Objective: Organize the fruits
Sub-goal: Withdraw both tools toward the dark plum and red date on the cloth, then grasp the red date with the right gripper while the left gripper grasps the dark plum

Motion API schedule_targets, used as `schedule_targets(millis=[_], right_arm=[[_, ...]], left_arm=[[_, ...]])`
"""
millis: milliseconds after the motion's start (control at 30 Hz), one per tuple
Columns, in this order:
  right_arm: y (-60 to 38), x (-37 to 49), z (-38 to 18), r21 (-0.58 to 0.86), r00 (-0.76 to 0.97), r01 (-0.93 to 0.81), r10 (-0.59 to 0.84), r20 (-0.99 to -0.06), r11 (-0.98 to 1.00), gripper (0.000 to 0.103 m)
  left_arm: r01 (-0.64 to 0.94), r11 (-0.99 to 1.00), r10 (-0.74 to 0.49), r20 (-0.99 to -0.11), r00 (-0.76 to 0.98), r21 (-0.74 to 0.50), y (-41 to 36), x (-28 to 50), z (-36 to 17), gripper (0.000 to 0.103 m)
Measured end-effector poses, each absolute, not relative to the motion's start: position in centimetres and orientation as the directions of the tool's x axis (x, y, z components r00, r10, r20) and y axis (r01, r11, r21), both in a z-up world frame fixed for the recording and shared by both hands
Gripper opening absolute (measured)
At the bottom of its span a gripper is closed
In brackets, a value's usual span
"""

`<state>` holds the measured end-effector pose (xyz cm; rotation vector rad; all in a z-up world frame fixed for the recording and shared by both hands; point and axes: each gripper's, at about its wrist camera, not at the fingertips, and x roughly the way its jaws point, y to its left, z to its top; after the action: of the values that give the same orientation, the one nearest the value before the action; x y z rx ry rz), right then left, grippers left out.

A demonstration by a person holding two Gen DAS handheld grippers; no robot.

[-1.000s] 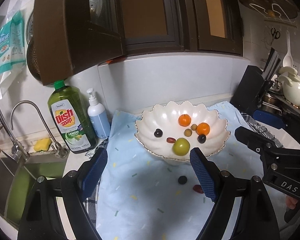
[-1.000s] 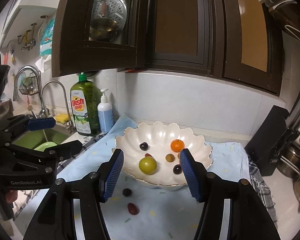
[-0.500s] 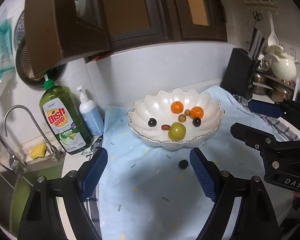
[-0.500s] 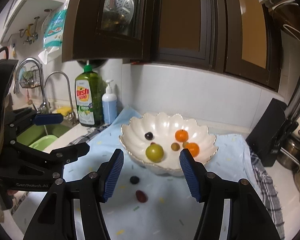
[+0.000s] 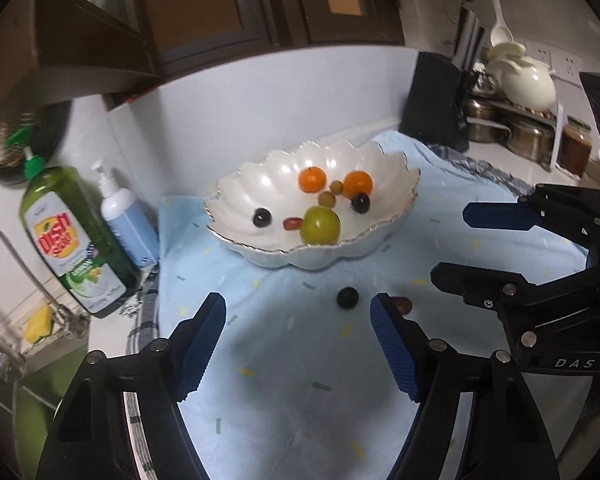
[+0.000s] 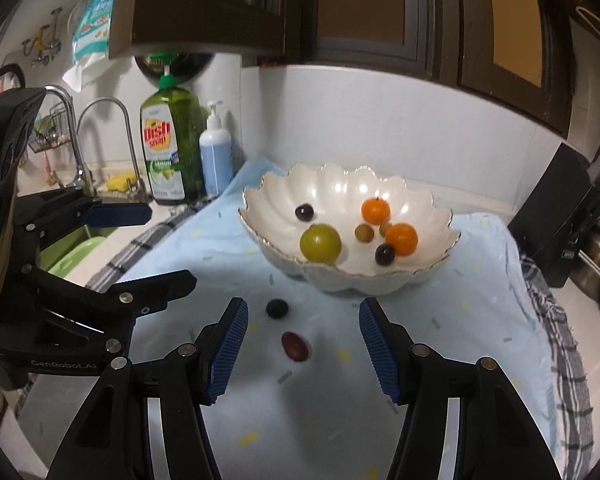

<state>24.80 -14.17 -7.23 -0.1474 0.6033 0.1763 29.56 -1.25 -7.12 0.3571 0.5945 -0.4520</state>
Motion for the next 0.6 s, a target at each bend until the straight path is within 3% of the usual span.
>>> schedule_targets(millis=[600], right_arm=[[-14.3,27.9,-11.2,-0.050,0.715,-0.201,0.111,-0.691,0.978,0.044]], left_arm=[[0.642,0.758,-0.398,-0.696,0.598,0.118,-3.0,34.2,-11.5,0.052]])
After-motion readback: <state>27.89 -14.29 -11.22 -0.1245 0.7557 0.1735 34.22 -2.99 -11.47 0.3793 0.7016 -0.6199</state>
